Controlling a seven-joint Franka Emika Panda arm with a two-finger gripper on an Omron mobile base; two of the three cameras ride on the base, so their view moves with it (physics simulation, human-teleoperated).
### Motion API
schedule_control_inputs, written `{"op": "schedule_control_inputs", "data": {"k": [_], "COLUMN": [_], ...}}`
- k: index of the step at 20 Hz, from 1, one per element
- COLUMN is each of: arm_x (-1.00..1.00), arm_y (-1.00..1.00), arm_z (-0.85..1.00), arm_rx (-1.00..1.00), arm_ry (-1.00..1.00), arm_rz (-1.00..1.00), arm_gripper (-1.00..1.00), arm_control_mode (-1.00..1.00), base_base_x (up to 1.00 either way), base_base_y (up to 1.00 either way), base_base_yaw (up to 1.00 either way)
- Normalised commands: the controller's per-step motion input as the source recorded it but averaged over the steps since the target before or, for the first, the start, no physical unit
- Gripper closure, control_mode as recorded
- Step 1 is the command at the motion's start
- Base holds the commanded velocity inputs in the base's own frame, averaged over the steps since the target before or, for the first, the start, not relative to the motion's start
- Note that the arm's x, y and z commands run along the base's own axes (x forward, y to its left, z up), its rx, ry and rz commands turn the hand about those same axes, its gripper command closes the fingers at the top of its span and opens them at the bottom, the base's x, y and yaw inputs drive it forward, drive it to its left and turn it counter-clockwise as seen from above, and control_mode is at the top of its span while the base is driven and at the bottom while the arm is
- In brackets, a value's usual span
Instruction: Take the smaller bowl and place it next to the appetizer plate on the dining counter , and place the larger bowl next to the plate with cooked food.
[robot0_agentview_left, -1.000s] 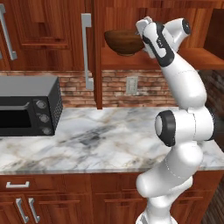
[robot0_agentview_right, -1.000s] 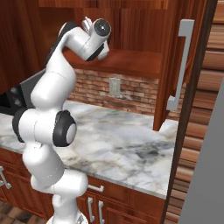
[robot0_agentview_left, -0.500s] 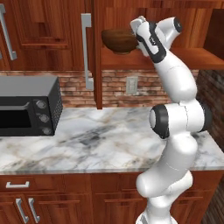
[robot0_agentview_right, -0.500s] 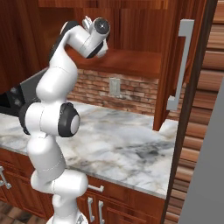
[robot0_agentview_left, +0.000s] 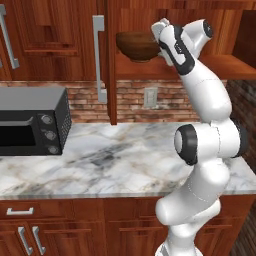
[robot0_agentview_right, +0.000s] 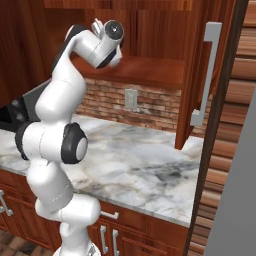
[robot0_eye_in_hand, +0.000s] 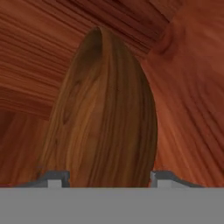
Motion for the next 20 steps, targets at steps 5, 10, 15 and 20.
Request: {"op": "schedule_control_inputs", "data": {"k": [5, 10, 15, 20], "arm_x": [-1.00, -1.00, -1.00, -1.00], "arm_y": [0.00, -0.03, -0.24, -0.27], "arm_z": [0.00, 0.00, 0.14, 0.17], "arm_rx": [-0.01, 0.00, 0.00, 0.00], "arm_ry": [-0.30, -0.23, 0.00, 0.00], "arm_rz": [-0.04, -0.03, -0.04, -0.02], "arm_gripper": [1.00, 1.00, 1.00, 1.00], "arm_control_mode": [-1.00, -1.00, -1.00, -1.00], "base_base_x": [0.00, 0.00, 0.00, 0.00], "base_base_y": [0.00, 0.00, 0.00, 0.00], "base_base_yaw": [0.00, 0.00, 0.00, 0.00]}}
